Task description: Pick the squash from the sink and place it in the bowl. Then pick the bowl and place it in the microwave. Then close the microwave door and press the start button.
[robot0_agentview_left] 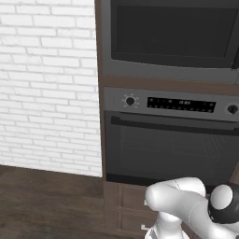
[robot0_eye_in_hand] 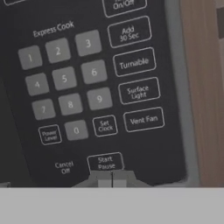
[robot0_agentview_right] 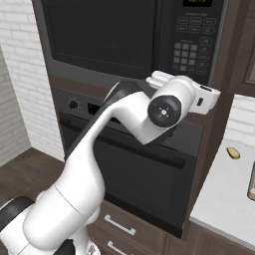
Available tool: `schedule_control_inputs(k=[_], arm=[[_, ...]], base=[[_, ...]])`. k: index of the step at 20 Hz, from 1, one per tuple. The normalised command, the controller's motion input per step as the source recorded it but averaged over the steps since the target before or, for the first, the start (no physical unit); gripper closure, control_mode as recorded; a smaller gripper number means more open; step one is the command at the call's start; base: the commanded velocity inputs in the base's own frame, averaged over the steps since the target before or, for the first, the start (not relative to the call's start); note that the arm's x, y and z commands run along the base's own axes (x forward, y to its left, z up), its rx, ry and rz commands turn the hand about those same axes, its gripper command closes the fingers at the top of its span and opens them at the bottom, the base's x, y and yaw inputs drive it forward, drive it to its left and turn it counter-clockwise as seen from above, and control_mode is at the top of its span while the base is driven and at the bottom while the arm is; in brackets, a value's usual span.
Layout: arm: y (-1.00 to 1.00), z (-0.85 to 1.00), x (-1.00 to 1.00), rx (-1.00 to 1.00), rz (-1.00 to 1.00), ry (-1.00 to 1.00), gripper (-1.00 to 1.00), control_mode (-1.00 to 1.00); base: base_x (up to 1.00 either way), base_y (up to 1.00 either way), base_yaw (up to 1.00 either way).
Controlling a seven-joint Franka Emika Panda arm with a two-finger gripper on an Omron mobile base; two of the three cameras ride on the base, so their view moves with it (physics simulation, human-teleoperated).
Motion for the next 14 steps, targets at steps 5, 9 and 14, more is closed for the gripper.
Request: schedule_control_inputs(k=[5, 9, 14], arm=[[0.00, -0.12, 0.20, 0.00, 0.00, 0.00, 1.00, -1.00], [-0.07, 0.01, 0.07, 0.00, 0.00, 0.00, 1.00, -1.00], [-0.01, 0.08, -0.03, 0.00, 0.00, 0.00, 1.00, -1.00]], base=[[0.00, 0.00, 0.00], [0.00, 0.00, 0.00], [0.00, 0.00, 0.00]])
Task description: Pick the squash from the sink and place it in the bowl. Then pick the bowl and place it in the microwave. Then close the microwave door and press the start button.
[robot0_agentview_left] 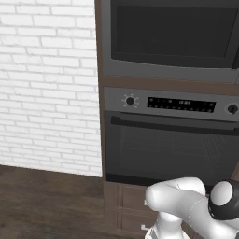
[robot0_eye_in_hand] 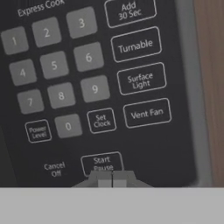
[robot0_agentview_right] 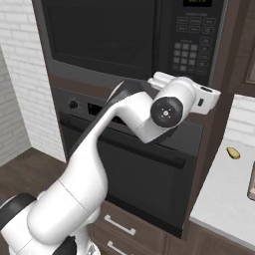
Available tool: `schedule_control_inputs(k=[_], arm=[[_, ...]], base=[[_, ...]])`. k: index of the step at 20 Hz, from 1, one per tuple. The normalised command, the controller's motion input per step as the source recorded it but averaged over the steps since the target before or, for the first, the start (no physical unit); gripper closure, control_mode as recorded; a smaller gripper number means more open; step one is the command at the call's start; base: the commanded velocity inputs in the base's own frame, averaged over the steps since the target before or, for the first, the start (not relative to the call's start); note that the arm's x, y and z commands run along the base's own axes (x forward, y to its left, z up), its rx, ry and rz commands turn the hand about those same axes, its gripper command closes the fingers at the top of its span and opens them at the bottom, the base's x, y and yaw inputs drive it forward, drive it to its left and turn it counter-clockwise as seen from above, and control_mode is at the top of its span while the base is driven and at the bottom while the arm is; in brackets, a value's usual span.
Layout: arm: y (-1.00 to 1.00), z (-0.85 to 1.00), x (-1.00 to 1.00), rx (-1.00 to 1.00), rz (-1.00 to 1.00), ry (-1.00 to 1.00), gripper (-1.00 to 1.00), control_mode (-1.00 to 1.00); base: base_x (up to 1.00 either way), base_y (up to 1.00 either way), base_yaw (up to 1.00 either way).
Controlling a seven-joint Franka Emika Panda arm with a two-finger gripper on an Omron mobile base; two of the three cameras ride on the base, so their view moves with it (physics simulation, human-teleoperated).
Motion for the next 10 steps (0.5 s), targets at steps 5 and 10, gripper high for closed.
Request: schedule_control_inputs(k=[5, 10], arm=[[0.00, 0.07, 0.13, 0.00, -0.01, 0.04, 1.00, -1.00], [0.00, -0.04, 0.99, 0.00, -0.01, 0.18, 1.00, -1.00]], base=[[0.00, 0.00, 0.00], [0.00, 0.00, 0.00]])
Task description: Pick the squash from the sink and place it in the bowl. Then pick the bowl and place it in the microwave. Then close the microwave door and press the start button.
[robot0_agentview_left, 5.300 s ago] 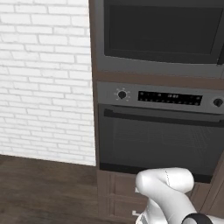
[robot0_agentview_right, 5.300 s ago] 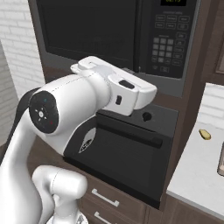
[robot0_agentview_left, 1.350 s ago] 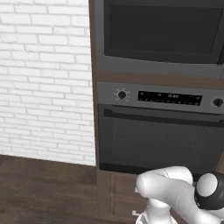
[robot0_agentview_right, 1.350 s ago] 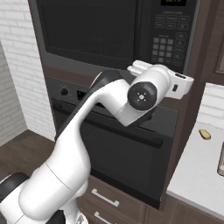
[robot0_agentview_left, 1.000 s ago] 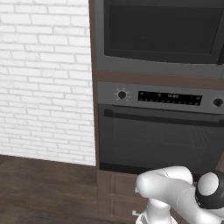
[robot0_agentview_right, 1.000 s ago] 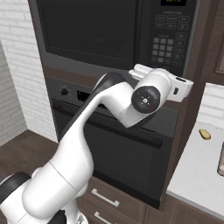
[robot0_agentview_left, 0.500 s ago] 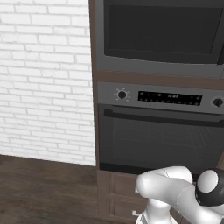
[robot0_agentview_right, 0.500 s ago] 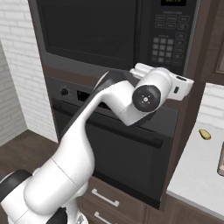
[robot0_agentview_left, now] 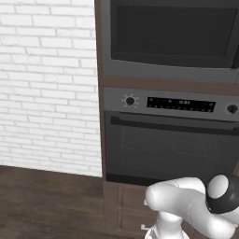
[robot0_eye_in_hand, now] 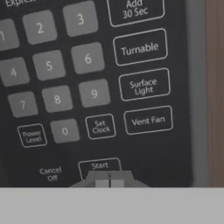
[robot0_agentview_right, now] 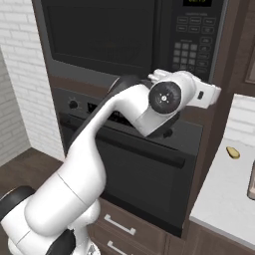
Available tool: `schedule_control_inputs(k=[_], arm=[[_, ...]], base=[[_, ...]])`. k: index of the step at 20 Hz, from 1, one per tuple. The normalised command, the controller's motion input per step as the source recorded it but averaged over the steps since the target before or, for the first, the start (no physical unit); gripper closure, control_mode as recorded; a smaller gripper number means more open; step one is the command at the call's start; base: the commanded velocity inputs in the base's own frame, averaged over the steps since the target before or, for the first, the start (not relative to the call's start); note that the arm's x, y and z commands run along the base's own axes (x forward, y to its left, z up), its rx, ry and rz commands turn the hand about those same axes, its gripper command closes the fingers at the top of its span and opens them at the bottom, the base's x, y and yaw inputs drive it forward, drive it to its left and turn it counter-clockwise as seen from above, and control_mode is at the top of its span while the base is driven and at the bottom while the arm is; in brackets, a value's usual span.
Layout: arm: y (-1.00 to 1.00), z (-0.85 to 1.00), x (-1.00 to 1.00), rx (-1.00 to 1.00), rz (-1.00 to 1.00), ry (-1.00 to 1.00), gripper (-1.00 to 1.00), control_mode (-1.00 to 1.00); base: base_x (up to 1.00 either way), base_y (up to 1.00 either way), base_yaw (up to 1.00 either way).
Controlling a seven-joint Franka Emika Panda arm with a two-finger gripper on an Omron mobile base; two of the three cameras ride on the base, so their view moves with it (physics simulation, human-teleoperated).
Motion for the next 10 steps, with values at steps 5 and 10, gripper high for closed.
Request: schedule_control_inputs(k=[5, 10], arm=[[0.00, -0.20, 0.94, 0.00, 0.00, 0.11, 1.00, -1.00], [0.00, 0.02, -0.59, 0.00, 0.00, -0.32, 1.00, -1.00]], base=[[0.00, 0.00, 0.00], [0.00, 0.00, 0.00]])
